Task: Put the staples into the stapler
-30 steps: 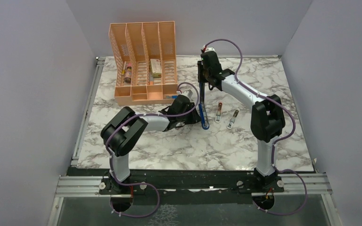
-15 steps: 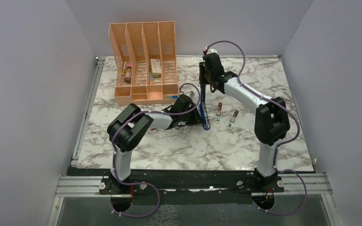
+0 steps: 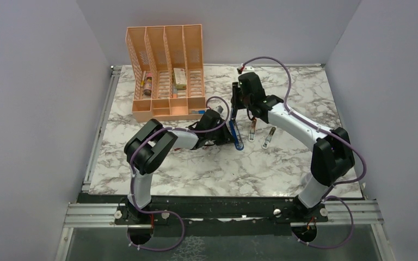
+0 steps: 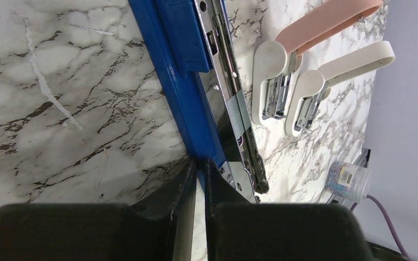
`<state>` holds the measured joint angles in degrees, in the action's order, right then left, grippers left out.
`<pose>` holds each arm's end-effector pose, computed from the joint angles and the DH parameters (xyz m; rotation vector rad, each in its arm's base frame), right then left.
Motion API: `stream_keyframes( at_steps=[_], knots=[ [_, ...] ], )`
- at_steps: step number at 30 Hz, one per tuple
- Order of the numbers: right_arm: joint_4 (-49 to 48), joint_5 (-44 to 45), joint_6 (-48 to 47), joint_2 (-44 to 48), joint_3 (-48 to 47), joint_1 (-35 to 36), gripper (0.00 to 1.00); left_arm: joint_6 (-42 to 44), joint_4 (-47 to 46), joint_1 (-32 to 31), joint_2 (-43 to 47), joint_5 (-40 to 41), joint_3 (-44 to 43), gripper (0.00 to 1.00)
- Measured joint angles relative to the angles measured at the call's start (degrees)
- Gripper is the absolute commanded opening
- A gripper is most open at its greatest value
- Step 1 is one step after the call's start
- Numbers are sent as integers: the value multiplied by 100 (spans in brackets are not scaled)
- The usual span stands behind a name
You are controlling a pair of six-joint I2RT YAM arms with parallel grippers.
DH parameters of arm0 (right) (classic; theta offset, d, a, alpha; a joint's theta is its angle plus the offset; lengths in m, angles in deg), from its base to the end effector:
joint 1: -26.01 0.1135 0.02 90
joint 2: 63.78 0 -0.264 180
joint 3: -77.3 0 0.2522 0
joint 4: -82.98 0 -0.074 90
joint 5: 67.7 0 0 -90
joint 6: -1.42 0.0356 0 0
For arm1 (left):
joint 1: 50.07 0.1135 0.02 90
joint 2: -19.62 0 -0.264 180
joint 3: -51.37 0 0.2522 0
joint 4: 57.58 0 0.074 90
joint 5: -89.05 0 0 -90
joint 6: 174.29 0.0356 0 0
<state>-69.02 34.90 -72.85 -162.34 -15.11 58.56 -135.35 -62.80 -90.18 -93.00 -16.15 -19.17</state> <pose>0.3414 0.2087 0.2865 -0.1907 2.1527 0.2503 0.2964 -0.2619 0.1232 -0.0709 2.4488 -1.1015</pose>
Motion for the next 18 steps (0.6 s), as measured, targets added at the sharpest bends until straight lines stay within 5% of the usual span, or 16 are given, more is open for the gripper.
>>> stream_keyframes(
  at_steps=[18],
  knots=[
    [87,157,409,940,1139,398,25,-61,-131,118,-66,22,0,11]
  ],
)
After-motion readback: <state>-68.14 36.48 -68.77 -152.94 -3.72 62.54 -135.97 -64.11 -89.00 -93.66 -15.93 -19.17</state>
